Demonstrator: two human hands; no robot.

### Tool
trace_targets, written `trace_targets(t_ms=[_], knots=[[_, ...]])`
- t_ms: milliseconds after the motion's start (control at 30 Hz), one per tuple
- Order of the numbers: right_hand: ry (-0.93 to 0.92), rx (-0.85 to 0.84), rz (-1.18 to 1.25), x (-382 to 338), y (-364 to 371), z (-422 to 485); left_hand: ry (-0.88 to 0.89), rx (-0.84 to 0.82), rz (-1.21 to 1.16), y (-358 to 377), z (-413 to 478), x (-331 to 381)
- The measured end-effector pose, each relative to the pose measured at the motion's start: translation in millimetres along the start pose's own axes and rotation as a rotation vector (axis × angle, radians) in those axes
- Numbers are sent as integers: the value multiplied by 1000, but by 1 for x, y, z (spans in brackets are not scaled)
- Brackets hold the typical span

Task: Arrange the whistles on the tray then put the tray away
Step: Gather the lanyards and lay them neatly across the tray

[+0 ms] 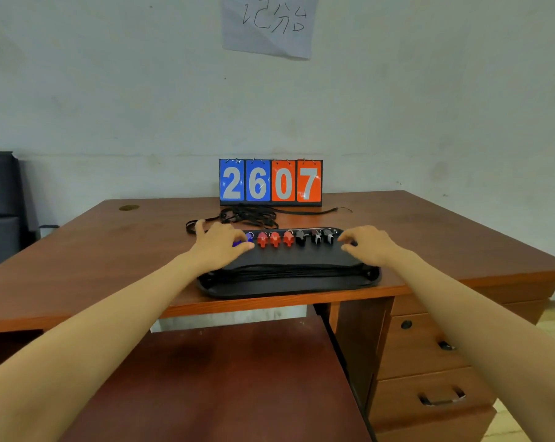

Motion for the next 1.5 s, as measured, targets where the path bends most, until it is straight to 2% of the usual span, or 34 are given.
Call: trace_targets(t_ms=[167, 267, 467, 800, 967, 1167, 1267, 1400, 1500], knots=[[17, 26, 79, 3, -7, 53, 39, 1, -42, 5, 69, 22], [27, 5, 75, 11, -2, 99, 36, -63, -38, 21, 120, 23], [50, -151, -21, 29, 25, 183, 10, -211, 29, 61, 198, 3], [59, -352, -4, 8, 82, 245, -37, -427, 168, 109, 216, -31], [23, -203, -29, -1, 79, 256, -81, -392, 161, 106, 218, -41], [34, -209, -151, -5, 72, 236, 0, -172, 38, 96, 223, -13], [-34, -178, -174, -14, 66, 222, 59, -160, 0, 97, 218, 8], [-193, -12, -36, -34, 27, 209, 125, -64, -173, 83, 216, 31], [-262, -4, -54, -44, 6, 200, 97, -14, -245, 69, 217, 36]])
Point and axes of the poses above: each hand's wrist, its own z-axis towards the middle knuckle, its own y-axis out of the palm, x = y × z, the point moved 6 cm from there along z, towards the middle knuckle, and after that the axes turned 3 degrees about -z, right-handed, at the moved point
